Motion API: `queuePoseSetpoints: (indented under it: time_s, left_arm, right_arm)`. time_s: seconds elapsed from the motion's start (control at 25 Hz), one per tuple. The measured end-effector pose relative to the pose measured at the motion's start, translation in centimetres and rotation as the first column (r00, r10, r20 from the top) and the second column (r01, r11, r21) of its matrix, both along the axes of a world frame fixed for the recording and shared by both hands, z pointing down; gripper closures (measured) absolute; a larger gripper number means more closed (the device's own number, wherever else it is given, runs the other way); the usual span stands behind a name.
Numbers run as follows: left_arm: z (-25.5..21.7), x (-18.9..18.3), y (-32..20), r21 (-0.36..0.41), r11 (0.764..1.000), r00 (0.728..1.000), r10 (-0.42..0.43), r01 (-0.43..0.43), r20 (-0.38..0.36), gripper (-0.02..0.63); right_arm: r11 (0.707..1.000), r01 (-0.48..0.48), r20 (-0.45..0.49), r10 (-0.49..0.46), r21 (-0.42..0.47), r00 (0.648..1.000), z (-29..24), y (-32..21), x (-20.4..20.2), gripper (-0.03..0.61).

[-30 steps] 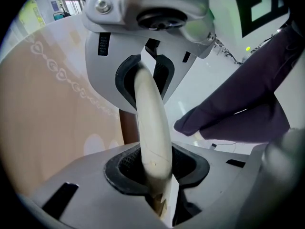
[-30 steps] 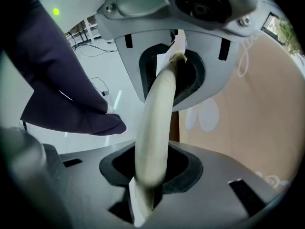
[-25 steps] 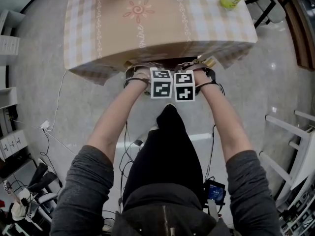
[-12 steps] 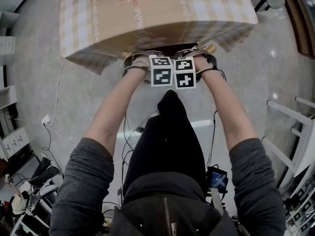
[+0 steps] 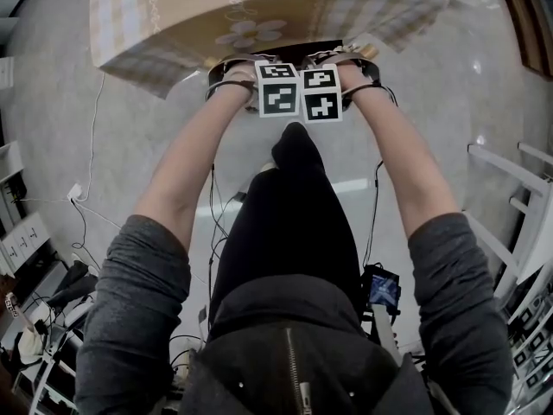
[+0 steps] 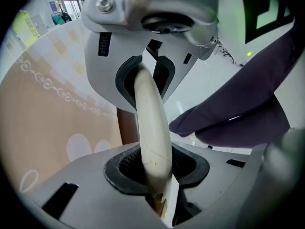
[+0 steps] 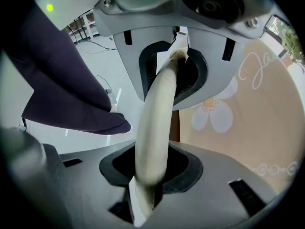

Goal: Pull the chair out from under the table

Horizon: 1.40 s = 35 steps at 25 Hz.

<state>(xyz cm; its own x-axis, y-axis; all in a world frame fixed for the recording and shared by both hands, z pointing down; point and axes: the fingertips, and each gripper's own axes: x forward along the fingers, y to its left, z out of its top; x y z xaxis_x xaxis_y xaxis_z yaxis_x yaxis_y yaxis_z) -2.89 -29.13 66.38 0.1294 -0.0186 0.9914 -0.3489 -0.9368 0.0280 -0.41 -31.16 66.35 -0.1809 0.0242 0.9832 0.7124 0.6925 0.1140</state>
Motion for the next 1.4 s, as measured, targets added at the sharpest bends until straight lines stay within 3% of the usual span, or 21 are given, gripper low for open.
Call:
queuePoseSetpoints:
  time_s: [1.4]
  left_arm:
    - [-0.8,3.6,8.0,0.017,0.998,0.998,0.058,-0.058,0.002,0.483]
  right_arm:
    - [0.998,-0.06,-0.006,0.06,-0.009,0.998,-0.7,8.4,3.7,0.462]
